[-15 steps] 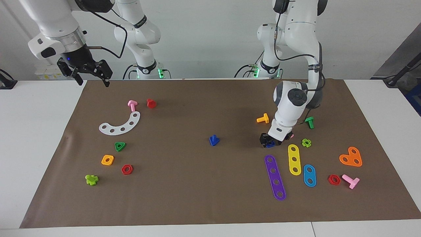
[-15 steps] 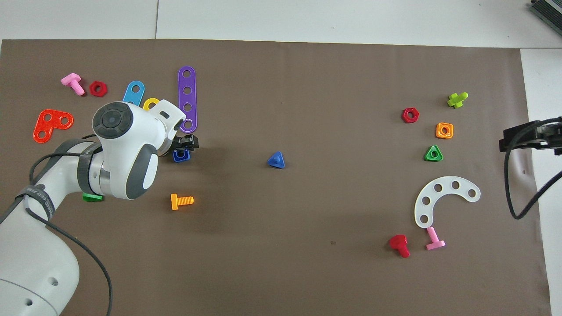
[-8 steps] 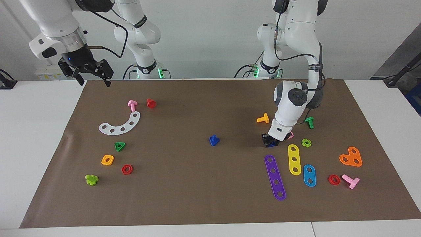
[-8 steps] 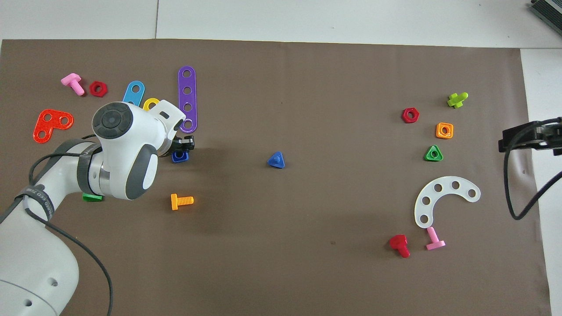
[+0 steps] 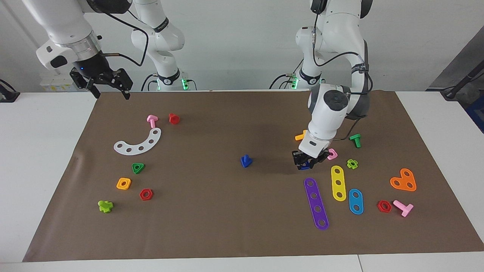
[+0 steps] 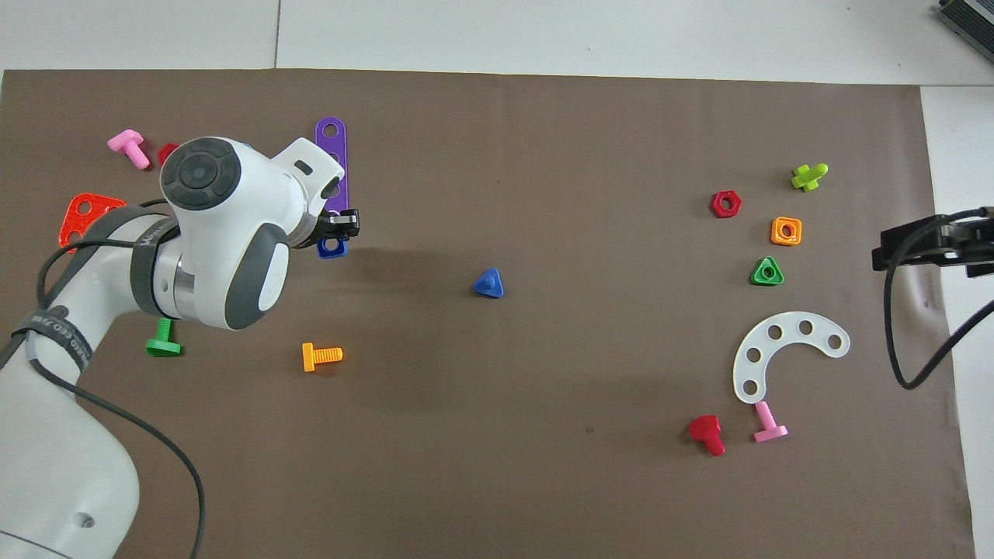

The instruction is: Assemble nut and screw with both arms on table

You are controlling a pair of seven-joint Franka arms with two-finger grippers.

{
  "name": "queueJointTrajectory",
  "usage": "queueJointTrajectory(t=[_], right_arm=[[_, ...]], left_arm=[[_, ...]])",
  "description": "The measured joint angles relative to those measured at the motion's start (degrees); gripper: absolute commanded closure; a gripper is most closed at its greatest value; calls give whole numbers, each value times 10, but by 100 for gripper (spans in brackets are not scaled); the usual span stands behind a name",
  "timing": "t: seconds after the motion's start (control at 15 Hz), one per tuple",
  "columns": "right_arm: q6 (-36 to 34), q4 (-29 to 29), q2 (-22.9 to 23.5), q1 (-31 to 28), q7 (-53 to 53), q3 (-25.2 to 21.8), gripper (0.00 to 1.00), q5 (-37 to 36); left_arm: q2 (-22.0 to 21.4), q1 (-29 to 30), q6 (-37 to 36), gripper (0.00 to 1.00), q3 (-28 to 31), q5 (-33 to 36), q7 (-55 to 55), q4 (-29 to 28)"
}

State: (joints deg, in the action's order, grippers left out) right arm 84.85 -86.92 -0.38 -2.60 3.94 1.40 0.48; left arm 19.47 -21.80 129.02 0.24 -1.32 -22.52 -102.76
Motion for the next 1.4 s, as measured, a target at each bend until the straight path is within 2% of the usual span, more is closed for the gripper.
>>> queueJointTrajectory(t=[0.27, 0.67, 1.4], right_arm=[[0, 0, 0, 0, 0, 0, 0, 1], [-1, 0, 0, 0, 0, 0, 0, 1], [-1, 0, 0, 0, 0, 0, 0, 1]], left_arm=[[26, -68, -31, 100, 0, 11, -68, 54], [34, -147, -32, 100, 0, 19, -153, 61], [57, -165, 24, 100, 1, 19, -189, 59]])
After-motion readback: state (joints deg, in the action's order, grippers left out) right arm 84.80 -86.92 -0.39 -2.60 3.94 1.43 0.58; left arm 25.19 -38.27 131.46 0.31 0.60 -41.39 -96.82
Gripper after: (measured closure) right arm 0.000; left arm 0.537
